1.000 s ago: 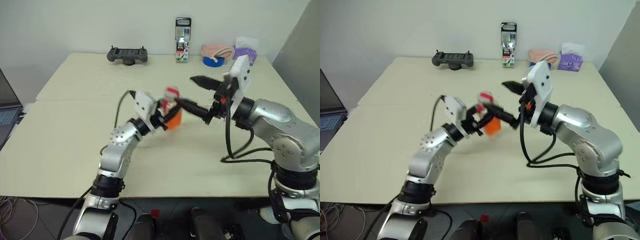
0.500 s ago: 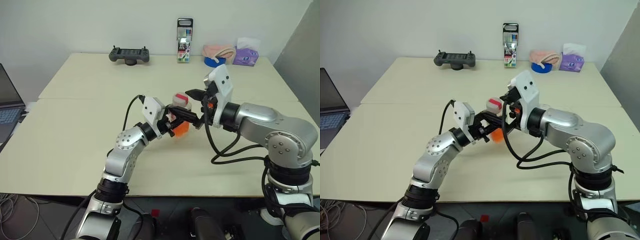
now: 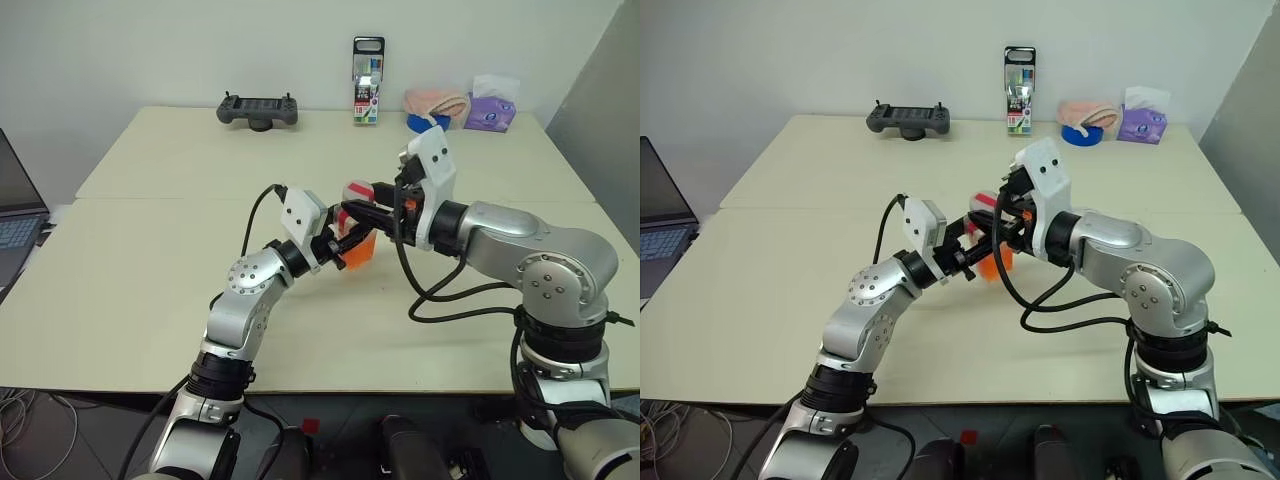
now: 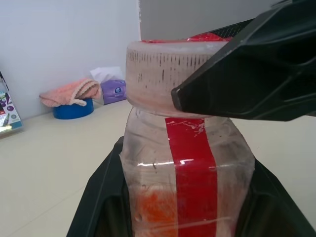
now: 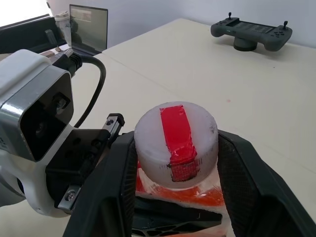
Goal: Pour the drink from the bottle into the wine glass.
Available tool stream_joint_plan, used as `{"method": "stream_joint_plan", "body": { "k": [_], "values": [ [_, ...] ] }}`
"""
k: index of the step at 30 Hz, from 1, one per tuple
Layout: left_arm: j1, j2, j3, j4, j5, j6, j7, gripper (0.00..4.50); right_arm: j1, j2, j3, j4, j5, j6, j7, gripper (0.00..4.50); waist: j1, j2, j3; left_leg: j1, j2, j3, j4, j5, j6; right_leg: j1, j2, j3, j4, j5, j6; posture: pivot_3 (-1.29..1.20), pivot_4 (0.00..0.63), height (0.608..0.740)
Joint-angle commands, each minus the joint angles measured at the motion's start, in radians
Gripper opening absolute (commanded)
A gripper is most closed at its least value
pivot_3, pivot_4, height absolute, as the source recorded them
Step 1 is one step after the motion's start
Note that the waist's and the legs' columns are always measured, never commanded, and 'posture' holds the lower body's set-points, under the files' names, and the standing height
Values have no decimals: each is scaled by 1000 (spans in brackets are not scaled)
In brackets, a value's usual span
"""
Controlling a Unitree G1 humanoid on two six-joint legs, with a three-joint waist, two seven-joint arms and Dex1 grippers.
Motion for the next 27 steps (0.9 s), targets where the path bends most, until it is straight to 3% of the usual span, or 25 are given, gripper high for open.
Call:
{"method": "stream_joint_plan", "body": {
  "k": [1, 6, 13, 14, 24, 27],
  "values": [
    [2, -2, 7, -29, 5, -27, 4, 1821, -42, 0, -34, -15, -1, -29, 10, 1948, 0, 0, 0, 0, 0, 0, 0, 0, 0, 0, 0, 0, 0, 0, 0, 0, 150, 740],
    [11, -4, 2, -37, 10, -19, 11, 1821, -44, -7, -20, -12, -15, -45, 32, 1948, 0, 0, 0, 0, 0, 0, 0, 0, 0, 0, 0, 0, 0, 0, 0, 0, 150, 740],
    [12, -4, 3, -40, 14, -15, 14, 1820, -41, -12, -10, -15, -23, -49, 40, 4357, 0, 0, 0, 0, 0, 0, 0, 0, 0, 0, 0, 0, 0, 0, 0, 0, 150, 740],
    [12, -3, 3, -41, 14, -14, 14, 1820, -41, -10, -10, -15, -23, -48, 41, 4500, 0, 0, 0, 0, 0, 0, 0, 0, 0, 0, 0, 0, 0, 0, 0, 0, 150, 740],
    [5, -8, -4, -38, 16, -14, 17, 1820, -28, 4, -7, -7, -38, -22, 25, 4500, 0, 0, 0, 0, 0, 0, 0, 0, 0, 0, 0, 0, 0, 0, 0, 0, 150, 740],
    [3, -4, -1, -28, 21, -17, 16, 1820, -22, 3, 7, -6, -53, -24, 21, 3897, 0, 0, 0, 0, 0, 0, 0, 0, 0, 0, 0, 0, 0, 0, 0, 0, 150, 740]
  ]
}}
